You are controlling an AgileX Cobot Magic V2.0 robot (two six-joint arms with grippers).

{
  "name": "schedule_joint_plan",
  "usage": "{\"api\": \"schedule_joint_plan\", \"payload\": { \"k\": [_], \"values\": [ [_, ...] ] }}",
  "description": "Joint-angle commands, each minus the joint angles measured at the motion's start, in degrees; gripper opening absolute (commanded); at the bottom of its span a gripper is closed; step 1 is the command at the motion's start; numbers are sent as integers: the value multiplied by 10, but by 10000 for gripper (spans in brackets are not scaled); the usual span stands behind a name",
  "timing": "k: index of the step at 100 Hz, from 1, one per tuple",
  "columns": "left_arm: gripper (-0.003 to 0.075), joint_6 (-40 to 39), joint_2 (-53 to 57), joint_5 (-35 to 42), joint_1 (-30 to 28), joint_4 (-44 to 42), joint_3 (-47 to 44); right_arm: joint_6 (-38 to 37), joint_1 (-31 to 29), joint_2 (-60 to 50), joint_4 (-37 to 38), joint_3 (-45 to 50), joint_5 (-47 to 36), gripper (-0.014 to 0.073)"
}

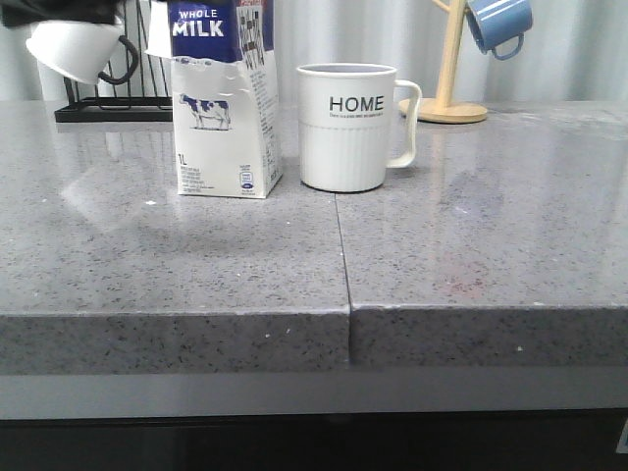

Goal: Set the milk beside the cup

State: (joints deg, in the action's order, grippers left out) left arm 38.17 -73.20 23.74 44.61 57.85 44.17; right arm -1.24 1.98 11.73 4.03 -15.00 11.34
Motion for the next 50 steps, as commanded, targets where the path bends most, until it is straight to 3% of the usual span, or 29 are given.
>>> {"api": "schedule_joint_plan", "payload": {
  "k": [1,18,36,50],
  "values": [
    [578,-19,53,7,-32,-56,-5,1,-2,5,5,-15,-43,-120],
    [578,-142,123,-78,-132,-206,-29,1,-2,5,5,-15,-43,-120],
    [578,-382,185,-193,-239,-472,-32,1,-2,5,5,-15,-43,-120],
    [578,-420,232,-248,-293,-528,-33,1,-2,5,5,-15,-43,-120]
  ]
}}
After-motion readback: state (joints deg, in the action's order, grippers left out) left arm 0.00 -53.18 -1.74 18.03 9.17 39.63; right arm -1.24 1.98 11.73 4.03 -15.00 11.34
